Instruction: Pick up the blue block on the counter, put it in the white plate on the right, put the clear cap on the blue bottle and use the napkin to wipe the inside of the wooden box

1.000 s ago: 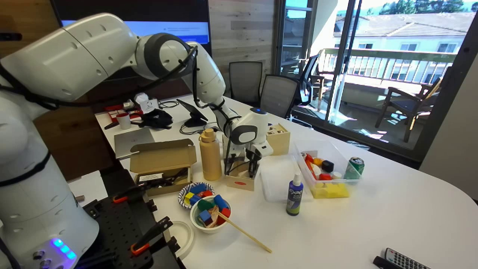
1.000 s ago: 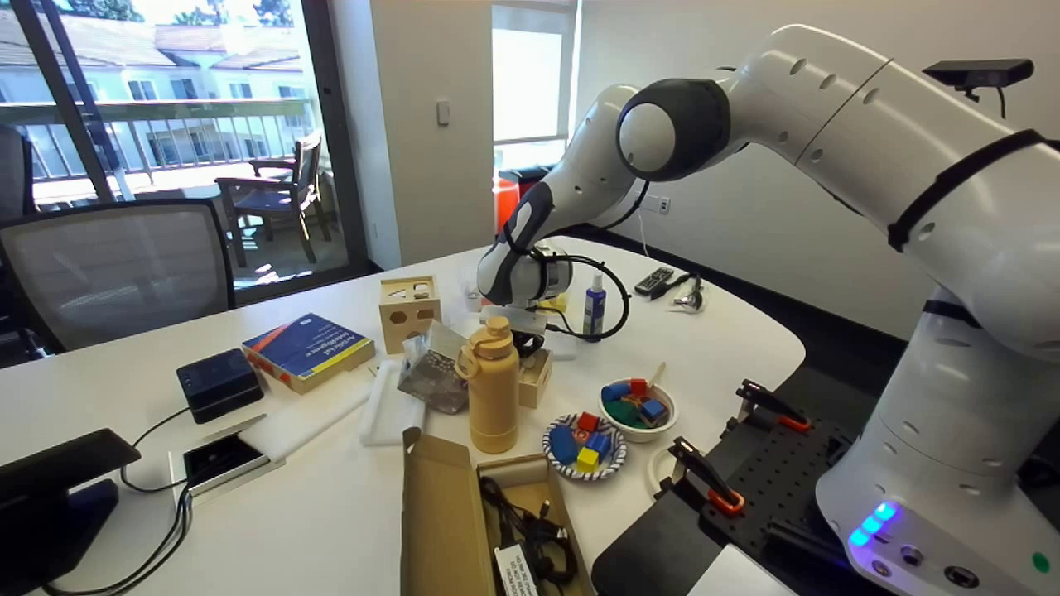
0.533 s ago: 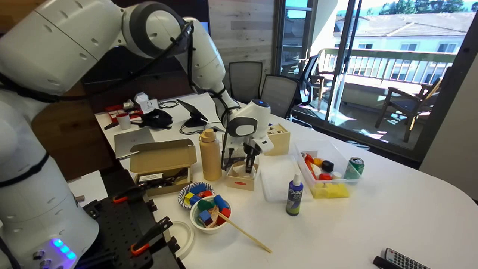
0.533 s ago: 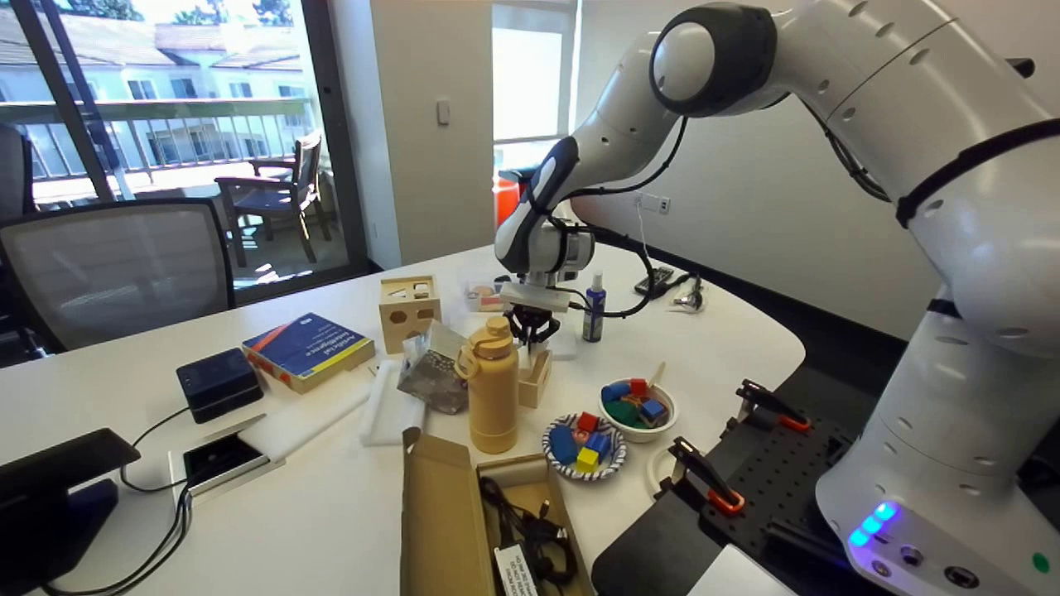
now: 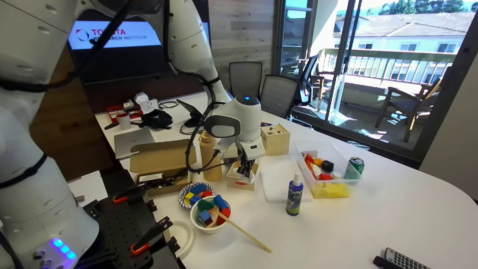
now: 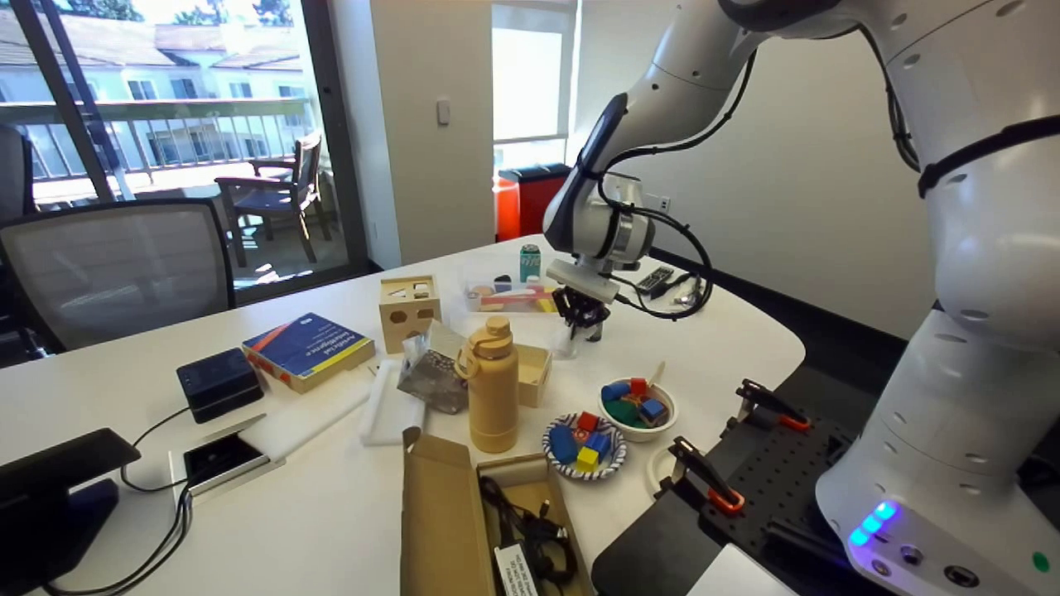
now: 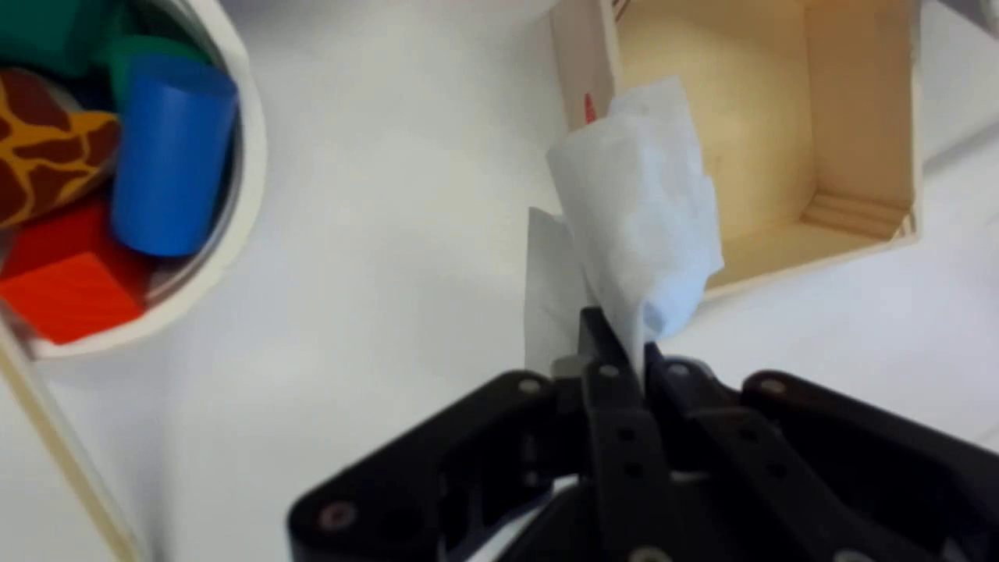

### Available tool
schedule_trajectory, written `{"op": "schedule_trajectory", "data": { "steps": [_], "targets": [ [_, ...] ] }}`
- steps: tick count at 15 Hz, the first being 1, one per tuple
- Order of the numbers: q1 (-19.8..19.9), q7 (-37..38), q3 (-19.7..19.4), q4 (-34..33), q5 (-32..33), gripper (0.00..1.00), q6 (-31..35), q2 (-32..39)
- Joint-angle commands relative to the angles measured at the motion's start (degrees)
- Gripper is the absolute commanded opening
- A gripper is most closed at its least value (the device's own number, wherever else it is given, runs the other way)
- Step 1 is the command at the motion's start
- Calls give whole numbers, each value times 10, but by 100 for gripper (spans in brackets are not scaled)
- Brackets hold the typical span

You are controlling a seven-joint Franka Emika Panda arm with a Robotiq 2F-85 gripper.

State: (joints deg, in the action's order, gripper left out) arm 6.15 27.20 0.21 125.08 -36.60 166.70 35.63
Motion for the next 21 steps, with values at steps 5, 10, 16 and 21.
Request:
{"op": "schedule_trajectory", "data": {
  "steps": [5, 10, 16, 21],
  "targets": [
    [278, -121, 150, 42, -187, 1, 161, 16],
    [390, -124, 142, -37, -165, 1, 108, 56],
    [328, -107, 68, -140, -131, 1, -13, 120],
    [264, -114, 23, -176, -160, 37, -58, 138]
  ]
}}
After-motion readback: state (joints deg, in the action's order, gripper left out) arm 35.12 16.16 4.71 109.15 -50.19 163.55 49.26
